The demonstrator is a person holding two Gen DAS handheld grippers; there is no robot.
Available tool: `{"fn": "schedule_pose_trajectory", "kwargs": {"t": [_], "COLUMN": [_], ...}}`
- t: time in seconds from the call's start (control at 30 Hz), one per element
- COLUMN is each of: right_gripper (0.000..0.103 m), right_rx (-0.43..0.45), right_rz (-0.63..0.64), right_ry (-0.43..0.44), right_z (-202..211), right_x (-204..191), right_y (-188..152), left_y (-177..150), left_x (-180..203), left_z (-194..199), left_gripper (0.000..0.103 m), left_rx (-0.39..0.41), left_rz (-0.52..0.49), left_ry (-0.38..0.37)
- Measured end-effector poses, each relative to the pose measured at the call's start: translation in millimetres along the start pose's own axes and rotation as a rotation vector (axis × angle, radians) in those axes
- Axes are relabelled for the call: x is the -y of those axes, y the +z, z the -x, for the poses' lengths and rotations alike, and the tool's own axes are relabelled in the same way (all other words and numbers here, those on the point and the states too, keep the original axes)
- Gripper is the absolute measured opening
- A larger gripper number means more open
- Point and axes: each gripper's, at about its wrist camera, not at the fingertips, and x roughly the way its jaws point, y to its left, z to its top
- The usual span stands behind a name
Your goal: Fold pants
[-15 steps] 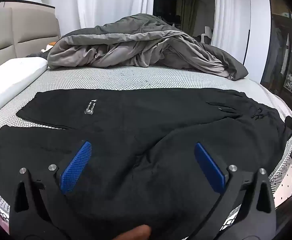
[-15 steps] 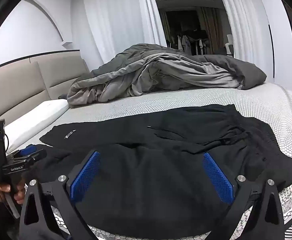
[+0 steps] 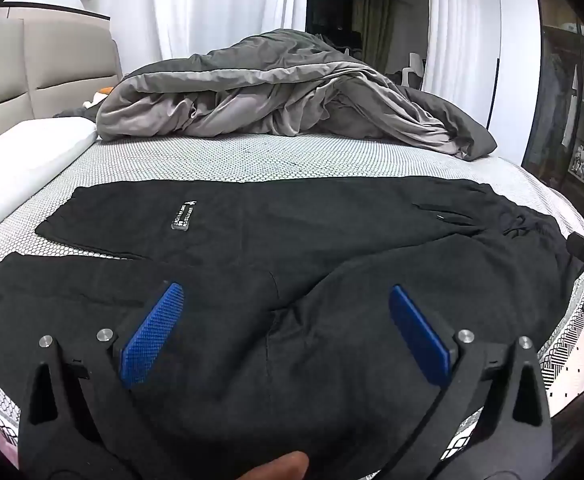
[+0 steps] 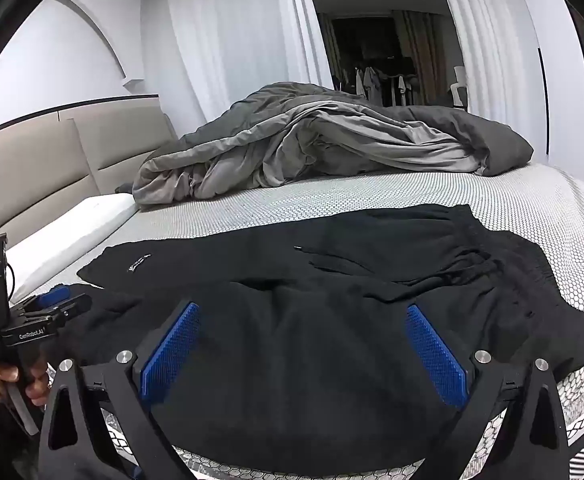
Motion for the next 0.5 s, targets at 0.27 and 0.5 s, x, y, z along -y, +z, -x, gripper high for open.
{"fn": "schedule_pose_trajectory", "kwargs": {"t": [0.27, 0.5], "right_gripper": [0.103, 0.103], "right_rx": [-0.004, -0.004], "right_rz": [0.001, 0.001], "right_ry": [-0.004, -0.007], "right_z": [-1.5, -1.9], "right_x": [0.0, 0.1], "right_y": [0.3, -0.5], "left_y": [4.6, 4.1], "left_x": [-2.0, -1.8], "left_z": [0.2, 0.1], "left_gripper": [0.102, 0.102], "left_rx": [0.006, 0.008], "left_rz": [0.01, 0.009], "left_ry": [0.01, 0.01]}}
